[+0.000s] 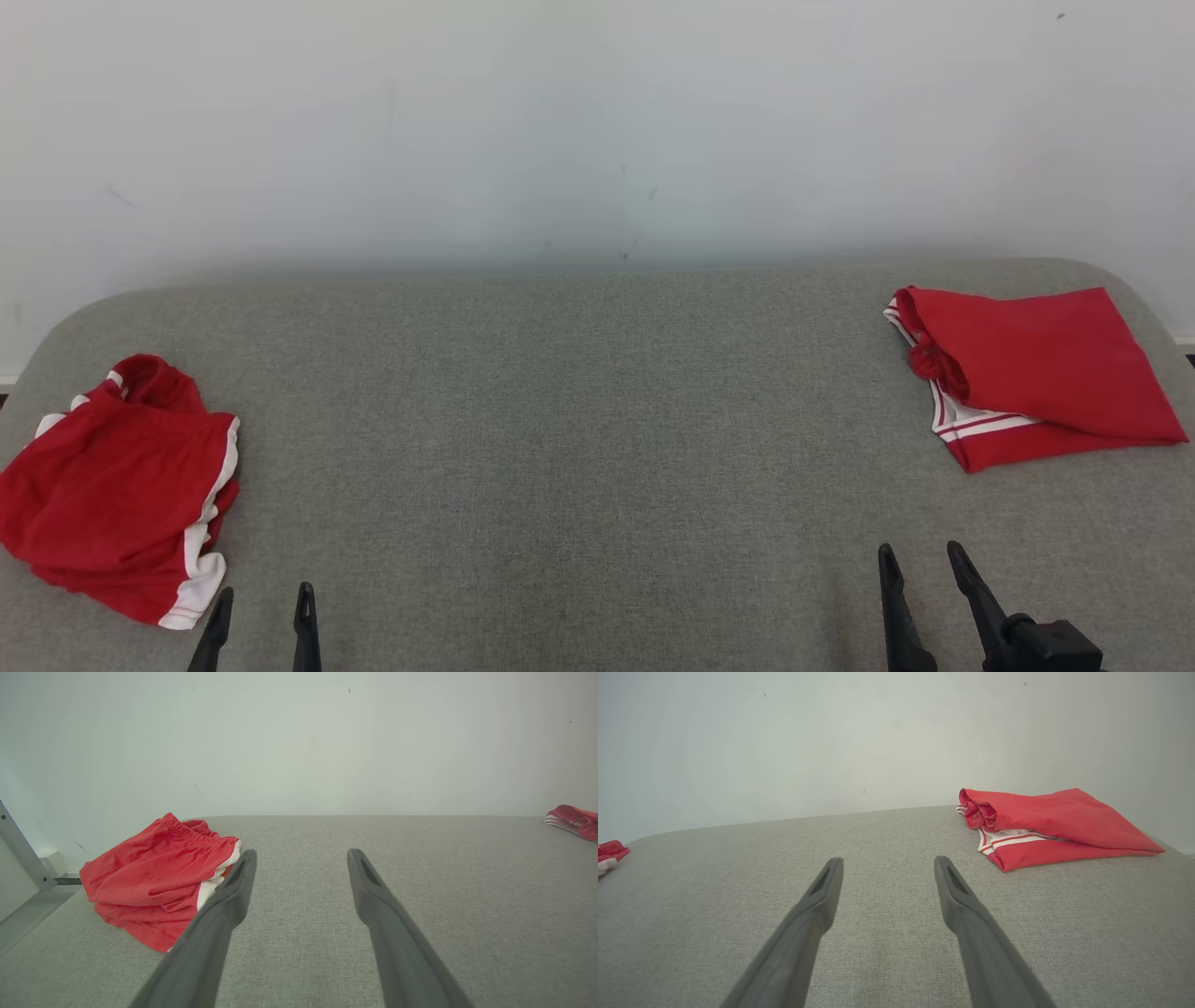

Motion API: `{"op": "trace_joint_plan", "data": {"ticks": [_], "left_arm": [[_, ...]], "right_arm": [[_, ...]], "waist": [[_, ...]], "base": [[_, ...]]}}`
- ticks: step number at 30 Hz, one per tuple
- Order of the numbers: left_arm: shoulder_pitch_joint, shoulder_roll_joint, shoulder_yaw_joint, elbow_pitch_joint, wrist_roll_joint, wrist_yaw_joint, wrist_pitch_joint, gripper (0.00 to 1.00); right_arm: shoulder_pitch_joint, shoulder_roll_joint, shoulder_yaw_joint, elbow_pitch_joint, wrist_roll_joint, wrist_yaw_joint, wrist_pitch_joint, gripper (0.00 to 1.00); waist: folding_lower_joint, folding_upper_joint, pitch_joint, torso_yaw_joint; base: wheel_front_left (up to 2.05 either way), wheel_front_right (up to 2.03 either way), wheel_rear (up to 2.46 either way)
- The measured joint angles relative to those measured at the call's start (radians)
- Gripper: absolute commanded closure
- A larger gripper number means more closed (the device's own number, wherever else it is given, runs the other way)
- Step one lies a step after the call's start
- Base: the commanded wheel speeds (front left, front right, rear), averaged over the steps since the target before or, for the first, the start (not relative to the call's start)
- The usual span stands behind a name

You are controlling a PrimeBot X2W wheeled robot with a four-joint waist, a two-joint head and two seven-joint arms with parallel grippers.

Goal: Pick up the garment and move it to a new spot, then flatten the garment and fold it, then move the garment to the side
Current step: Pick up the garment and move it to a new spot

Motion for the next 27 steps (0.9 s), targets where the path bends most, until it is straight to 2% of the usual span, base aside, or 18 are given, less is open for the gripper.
{"op": "trace_joint_plan", "data": {"ticks": [11, 20, 27], "left_arm": [[-0.007, -0.001, 0.001, 0.01, 0.003, 0.0, 0.0, 0.0], [-0.007, 0.003, 0.009, 0.022, 0.008, 0.0, 0.0, 0.0], [-0.008, 0.012, 0.015, 0.037, 0.008, 0.0, 0.0, 0.0]], "right_arm": [[0.008, 0.0, -0.002, 0.009, 0.016, 0.0, 0.0, 0.0], [0.013, 0.001, 0.016, 0.016, 0.044, 0.0, 0.0, 0.0], [0.013, 0.001, 0.028, 0.026, 0.055, 0.0, 0.0, 0.0]], "waist": [[0.0001, 0.0, 0.003, 0.041], [0.0001, 0.0001, 0.005, 0.122], [0.0002, 0.0, 0.007, 0.212]], "base": [[0.0, 0.0, 0.0], [0.0, 0.0, 0.0], [0.0, 0.0, 0.0]]}}
